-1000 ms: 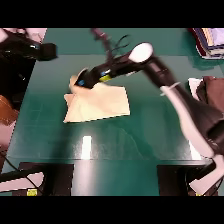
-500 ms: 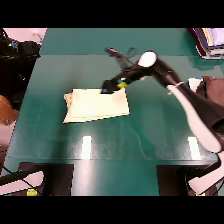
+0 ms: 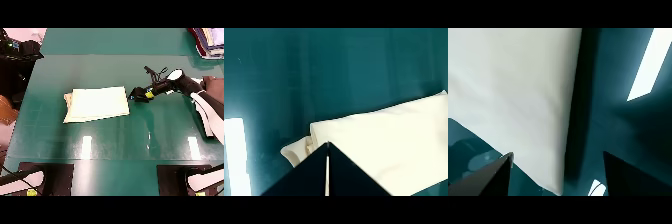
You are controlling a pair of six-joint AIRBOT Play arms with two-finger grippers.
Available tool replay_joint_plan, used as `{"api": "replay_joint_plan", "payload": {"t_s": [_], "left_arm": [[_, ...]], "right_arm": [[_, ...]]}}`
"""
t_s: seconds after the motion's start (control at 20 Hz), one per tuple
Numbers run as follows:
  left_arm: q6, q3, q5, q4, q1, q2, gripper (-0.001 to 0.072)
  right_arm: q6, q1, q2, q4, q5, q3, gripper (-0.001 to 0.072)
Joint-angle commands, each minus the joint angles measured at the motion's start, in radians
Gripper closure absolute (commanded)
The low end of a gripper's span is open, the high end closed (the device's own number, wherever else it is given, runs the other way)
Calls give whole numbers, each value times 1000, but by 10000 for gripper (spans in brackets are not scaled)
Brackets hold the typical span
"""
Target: Fold the shirts.
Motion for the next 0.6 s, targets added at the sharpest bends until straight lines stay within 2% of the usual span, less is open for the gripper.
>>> {"api": "replay_joint_plan", "payload": {"t_s": [0.0,0.1,0.15,0.2,0.3,0.35,0.55], "left_arm": [[1,-2,-1,-8,1,0,683],[3,-2,-8,-7,1,0,682],[7,-2,-12,-8,1,0,683],[7,-3,-13,-8,1,0,683],[7,-3,-16,-25,1,0,683],[9,-3,-17,-55,1,0,684],[18,-3,-10,-100,-34,0,685]], "right_arm": [[2,39,-110,88,16,78,98],[3,82,-190,140,44,154,137],[3,104,-226,152,62,194,200],[2,124,-250,150,71,226,328],[-6,152,-277,144,77,285,539],[-17,159,-279,143,72,307,680],[-20,103,-235,135,64,385,696]]}}
